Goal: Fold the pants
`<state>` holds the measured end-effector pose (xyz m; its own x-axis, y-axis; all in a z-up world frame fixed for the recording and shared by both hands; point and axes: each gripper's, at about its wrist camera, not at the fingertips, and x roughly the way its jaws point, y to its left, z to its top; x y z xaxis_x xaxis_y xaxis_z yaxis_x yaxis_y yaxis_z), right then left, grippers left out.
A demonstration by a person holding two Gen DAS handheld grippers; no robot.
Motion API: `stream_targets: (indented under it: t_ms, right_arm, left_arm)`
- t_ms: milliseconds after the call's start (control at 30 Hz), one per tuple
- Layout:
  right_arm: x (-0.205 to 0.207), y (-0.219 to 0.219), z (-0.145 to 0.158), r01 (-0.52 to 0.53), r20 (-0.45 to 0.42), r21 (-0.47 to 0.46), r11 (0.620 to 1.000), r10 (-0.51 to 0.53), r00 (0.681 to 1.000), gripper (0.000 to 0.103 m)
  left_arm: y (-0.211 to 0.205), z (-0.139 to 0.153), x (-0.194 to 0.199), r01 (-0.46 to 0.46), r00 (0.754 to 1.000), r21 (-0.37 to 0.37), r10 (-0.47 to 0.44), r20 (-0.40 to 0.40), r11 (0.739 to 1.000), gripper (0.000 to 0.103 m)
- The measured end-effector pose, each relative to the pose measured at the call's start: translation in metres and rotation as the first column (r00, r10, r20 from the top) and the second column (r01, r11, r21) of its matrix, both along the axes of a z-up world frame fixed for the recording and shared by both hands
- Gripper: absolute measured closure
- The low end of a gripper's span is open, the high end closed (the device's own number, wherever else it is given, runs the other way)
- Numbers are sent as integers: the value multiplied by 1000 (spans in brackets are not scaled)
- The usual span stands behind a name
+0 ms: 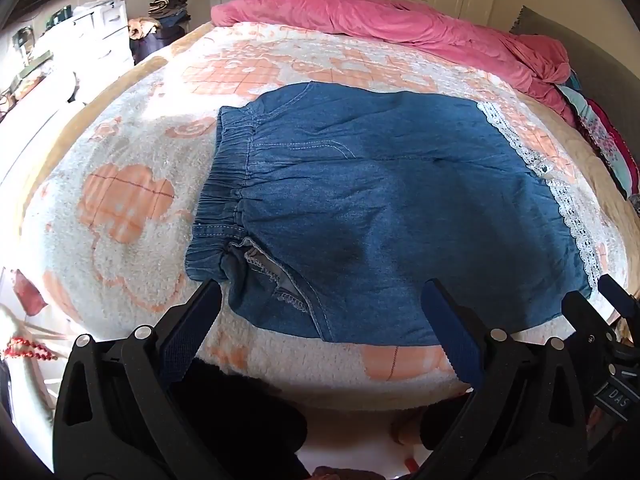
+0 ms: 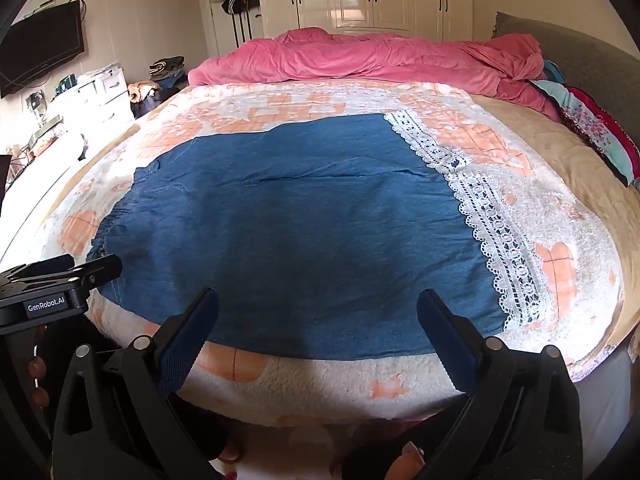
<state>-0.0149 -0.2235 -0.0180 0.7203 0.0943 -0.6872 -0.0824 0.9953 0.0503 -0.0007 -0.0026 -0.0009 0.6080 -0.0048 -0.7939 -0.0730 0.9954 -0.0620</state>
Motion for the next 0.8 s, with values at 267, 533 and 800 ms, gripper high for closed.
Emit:
stream_targets:
  t_ms: [267,533,800]
  right_arm:
    - [-1,3,0,-4,1,-7,1000,4,1000,4]
    - [-3,5,0,-14,2,-11,1000,15,1000,4]
    - [-5,8,1,-15,6,-22,1000,15,1000,4]
  left_arm:
    - [0,2,-2,1,1000,0,-1,4,1000,9]
    - [1,4,-2,2,1000,0,-2,9,1000,9]
    - [2,5,-3,4,1000,5,-4,13,1000,9]
